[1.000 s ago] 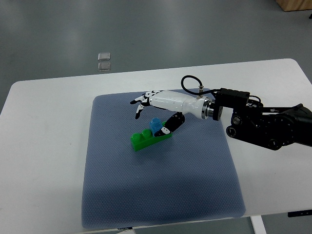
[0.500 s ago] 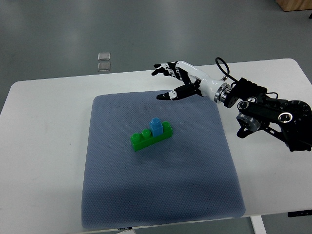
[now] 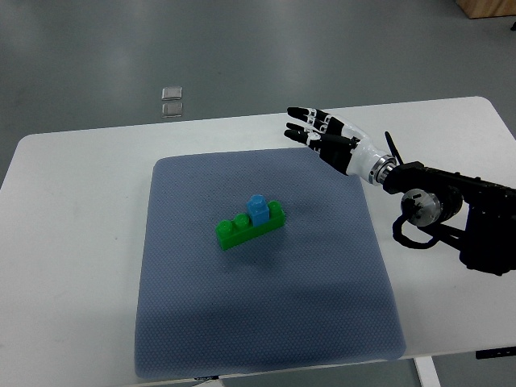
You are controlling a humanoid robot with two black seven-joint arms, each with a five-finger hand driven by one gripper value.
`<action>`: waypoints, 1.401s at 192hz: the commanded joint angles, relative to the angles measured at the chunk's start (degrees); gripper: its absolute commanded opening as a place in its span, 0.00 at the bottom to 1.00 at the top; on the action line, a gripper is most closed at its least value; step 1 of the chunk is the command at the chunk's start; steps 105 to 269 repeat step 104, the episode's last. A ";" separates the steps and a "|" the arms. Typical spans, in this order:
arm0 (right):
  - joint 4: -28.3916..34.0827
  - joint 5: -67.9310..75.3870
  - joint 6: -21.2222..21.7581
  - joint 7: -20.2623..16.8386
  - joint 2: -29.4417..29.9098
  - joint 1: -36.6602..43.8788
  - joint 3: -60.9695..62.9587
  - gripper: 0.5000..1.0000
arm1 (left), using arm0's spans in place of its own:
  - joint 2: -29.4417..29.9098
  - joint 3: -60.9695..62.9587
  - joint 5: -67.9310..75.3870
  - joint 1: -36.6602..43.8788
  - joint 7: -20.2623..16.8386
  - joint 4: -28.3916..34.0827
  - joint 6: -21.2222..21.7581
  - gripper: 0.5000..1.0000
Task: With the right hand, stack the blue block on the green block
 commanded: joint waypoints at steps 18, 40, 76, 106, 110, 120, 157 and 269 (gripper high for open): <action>-0.85 -0.28 -0.24 0.23 0.04 -1.42 -0.05 0.84 | 0.00 0.00 0.00 -0.04 -0.01 0.00 0.00 1.00; -0.93 -0.46 -0.15 0.23 -0.04 -1.59 -0.05 0.84 | 0.00 0.00 0.00 -0.04 -0.01 0.00 0.00 1.00; -2.60 -0.19 0.11 0.23 0.04 -2.39 0.04 0.84 | 0.00 0.00 0.00 -0.04 0.08 0.00 0.00 1.00; -2.69 0.42 -0.06 0.14 -0.04 -2.56 0.04 0.84 | 0.00 0.00 0.00 -0.04 -0.01 0.00 0.00 1.00; -2.69 0.42 -0.06 0.14 -0.04 -2.56 0.04 0.84 | 0.00 0.00 0.00 -0.04 -0.01 0.00 0.00 1.00; -2.69 0.42 -0.06 0.14 -0.04 -2.56 0.04 0.84 | 0.00 0.00 0.00 -0.04 -0.01 0.00 0.00 1.00; -2.69 0.42 -0.06 0.14 -0.04 -2.56 0.04 0.84 | 0.00 0.00 0.00 -0.04 -0.01 0.00 0.00 1.00; -2.69 0.42 -0.06 0.14 -0.04 -2.56 0.04 0.84 | 0.00 0.00 0.00 -0.04 -0.01 0.00 0.00 1.00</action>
